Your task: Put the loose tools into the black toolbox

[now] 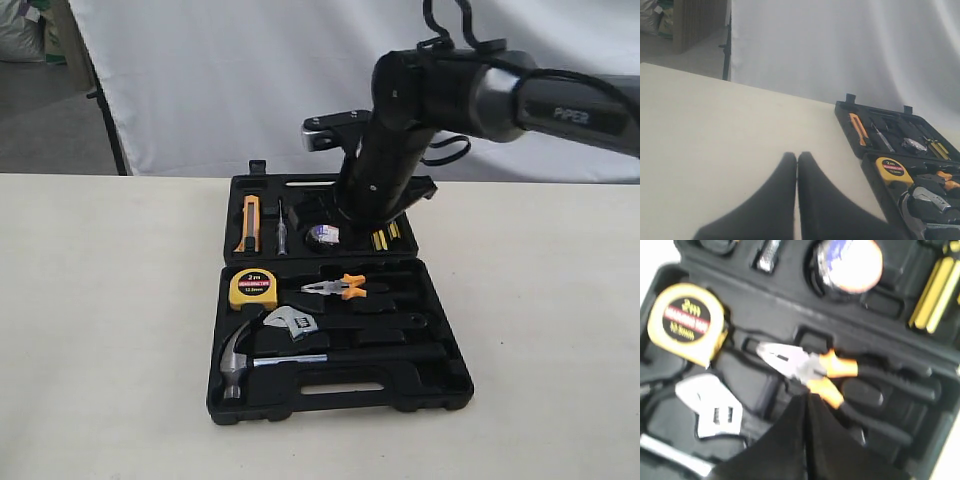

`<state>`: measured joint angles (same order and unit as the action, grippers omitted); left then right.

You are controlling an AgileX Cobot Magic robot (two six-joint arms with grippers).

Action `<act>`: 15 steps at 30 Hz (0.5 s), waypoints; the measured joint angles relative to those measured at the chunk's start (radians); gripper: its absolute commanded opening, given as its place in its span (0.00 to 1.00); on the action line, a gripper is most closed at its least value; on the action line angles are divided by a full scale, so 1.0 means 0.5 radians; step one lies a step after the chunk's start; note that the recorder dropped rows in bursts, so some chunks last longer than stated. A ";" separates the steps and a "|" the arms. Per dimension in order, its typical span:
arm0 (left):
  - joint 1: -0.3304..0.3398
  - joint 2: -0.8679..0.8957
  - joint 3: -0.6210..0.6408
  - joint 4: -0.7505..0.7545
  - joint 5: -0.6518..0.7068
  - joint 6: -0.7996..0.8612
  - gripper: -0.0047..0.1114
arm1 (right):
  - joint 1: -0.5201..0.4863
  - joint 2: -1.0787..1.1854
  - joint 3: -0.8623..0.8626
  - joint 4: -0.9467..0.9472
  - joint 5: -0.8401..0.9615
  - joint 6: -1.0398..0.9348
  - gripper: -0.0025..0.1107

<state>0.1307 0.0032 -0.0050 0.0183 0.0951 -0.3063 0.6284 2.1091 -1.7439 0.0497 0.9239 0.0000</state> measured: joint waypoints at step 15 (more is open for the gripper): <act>0.000 0.000 0.000 0.000 0.000 0.000 0.05 | -0.007 -1.032 1.536 -0.034 -1.165 0.063 0.02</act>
<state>0.1307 0.0032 -0.0050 0.0183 0.0951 -0.3063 0.6249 1.5932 -0.9759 0.0326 0.3416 0.0316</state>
